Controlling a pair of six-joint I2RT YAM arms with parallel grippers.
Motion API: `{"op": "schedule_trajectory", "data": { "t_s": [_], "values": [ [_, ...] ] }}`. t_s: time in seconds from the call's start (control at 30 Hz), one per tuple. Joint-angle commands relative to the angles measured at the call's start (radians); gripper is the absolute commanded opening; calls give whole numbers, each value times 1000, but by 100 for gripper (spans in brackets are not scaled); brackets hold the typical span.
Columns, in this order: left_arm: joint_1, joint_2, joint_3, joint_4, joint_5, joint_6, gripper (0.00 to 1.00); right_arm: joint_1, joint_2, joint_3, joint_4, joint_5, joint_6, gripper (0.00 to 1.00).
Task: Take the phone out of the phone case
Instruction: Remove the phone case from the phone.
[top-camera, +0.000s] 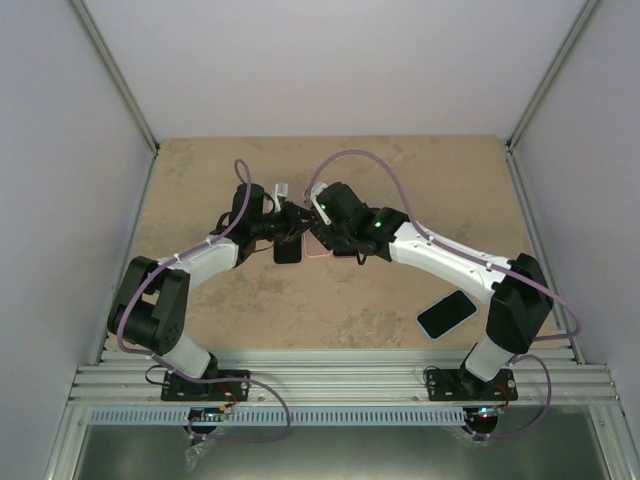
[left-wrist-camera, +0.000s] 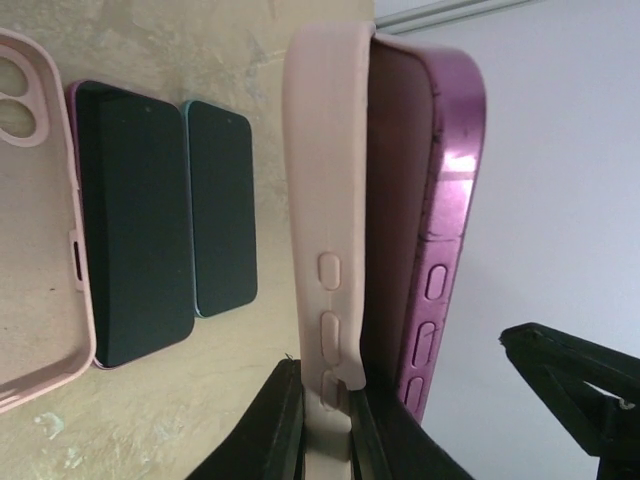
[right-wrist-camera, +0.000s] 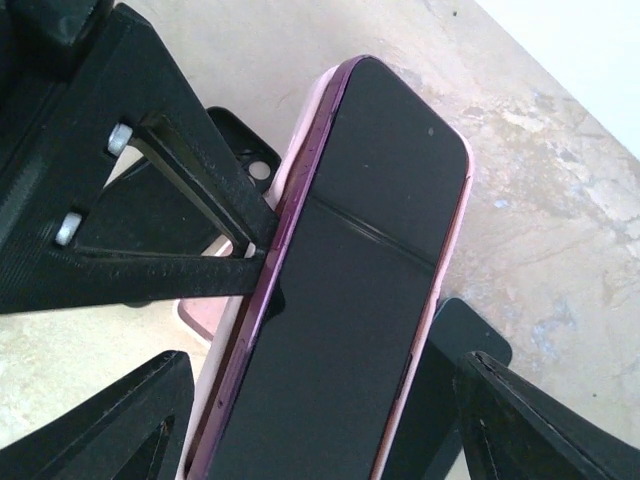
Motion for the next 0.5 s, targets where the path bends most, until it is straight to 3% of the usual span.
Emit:
{"op": "schedule_trajectory", "data": {
  "t_s": [0.0, 0.47],
  "values": [
    [6, -46, 49, -47, -34, 36, 0, 8, 53, 58, -7, 34, 75, 72],
    [6, -54, 43, -38, -37, 20, 0, 8, 84, 35, 11, 110, 84, 59]
  ]
}}
